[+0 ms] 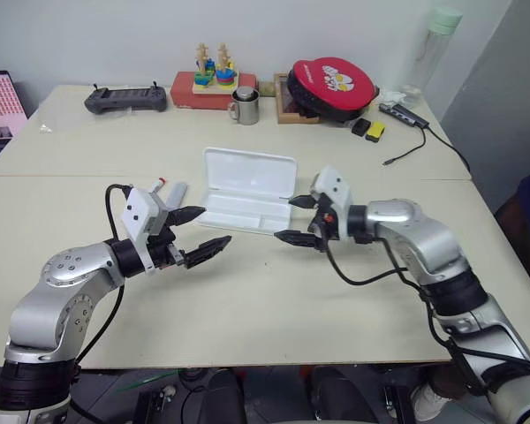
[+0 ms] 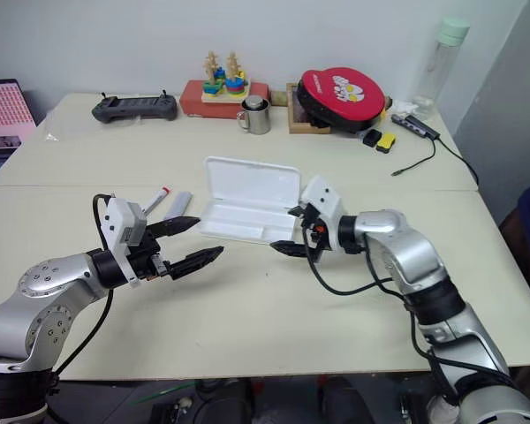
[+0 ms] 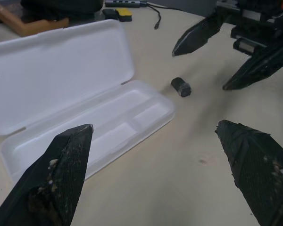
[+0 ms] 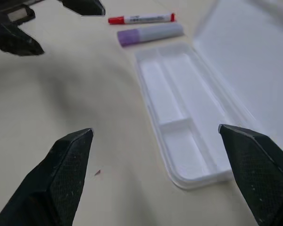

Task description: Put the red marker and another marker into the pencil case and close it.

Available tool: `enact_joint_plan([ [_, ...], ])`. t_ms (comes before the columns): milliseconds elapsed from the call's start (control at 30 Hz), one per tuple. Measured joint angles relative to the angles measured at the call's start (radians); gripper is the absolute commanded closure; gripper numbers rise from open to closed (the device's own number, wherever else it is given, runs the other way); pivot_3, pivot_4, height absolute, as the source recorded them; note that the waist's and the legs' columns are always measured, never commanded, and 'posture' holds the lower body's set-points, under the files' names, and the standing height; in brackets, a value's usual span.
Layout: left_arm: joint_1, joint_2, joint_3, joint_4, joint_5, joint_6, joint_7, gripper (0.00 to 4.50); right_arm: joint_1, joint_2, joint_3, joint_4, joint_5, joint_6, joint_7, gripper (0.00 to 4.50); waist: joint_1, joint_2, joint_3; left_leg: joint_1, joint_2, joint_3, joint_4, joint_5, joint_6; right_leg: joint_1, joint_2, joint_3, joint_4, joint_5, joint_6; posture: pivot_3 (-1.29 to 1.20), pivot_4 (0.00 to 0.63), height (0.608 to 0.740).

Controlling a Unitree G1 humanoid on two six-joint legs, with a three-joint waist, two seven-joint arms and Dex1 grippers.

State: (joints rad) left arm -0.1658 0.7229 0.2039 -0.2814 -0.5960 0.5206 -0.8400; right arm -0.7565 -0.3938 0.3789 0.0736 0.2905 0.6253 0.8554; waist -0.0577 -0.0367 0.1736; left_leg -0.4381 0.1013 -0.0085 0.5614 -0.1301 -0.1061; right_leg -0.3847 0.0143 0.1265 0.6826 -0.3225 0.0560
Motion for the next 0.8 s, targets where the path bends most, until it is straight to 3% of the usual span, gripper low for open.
enact_joint_plan([
  [100, -0.003, -0.006, 0.001, -0.011, -0.027, 0.015, -0.002, 0.0, -0.047, 0.089, 0.076, 0.156, -0.07, -0.059, 0.018, 0.04, 0.001, 0.0, 0.0, -0.002, 0.0, -0.001, 0.0, 0.0, 0.0, -0.001, 0.0, -0.001, 0.0, 0.0, -0.001, 0.0, 0.15, 0.74],
  [300, 0.029, -0.002, 0.025, -0.022, -0.039, 0.021, -0.002, 0.0, -0.122, 0.157, 0.076, 0.356, -0.143, -0.124, 0.032, 0.04, 0.004, 0.0, 0.0, -0.004, 0.0, -0.004, 0.002, 0.0, 0.0, -0.001, 0.0, -0.004, 0.001, 0.0, 0.0, 0.0, 0.15, 0.74],
  [467, 0.053, -0.002, 0.061, -0.036, -0.067, 0.023, -0.001, 0.0, -0.173, 0.201, 0.071, 0.524, -0.204, -0.208, 0.026, 1.08, 0.001, 0.0, 0.0, -0.004, 0.0, -0.005, 0.008, 0.0, 0.0, -0.001, 0.0, -0.004, 0.008, 0.0, 0.0, 0.0, 0.15, 0.74],
  [800, 0.06, -0.002, 0.063, -0.034, -0.067, 0.023, 0.0, 0.0, -0.176, 0.206, 0.06, 0.563, -0.259, -0.266, 0.064, 3.57, 0.001, 0.0, 0.0, -0.002, 0.0, -0.006, 0.013, 0.0, 0.0, -0.001, 0.001, -0.004, 0.015, -0.002, 0.002, 0.0, 0.15, 0.74],
])
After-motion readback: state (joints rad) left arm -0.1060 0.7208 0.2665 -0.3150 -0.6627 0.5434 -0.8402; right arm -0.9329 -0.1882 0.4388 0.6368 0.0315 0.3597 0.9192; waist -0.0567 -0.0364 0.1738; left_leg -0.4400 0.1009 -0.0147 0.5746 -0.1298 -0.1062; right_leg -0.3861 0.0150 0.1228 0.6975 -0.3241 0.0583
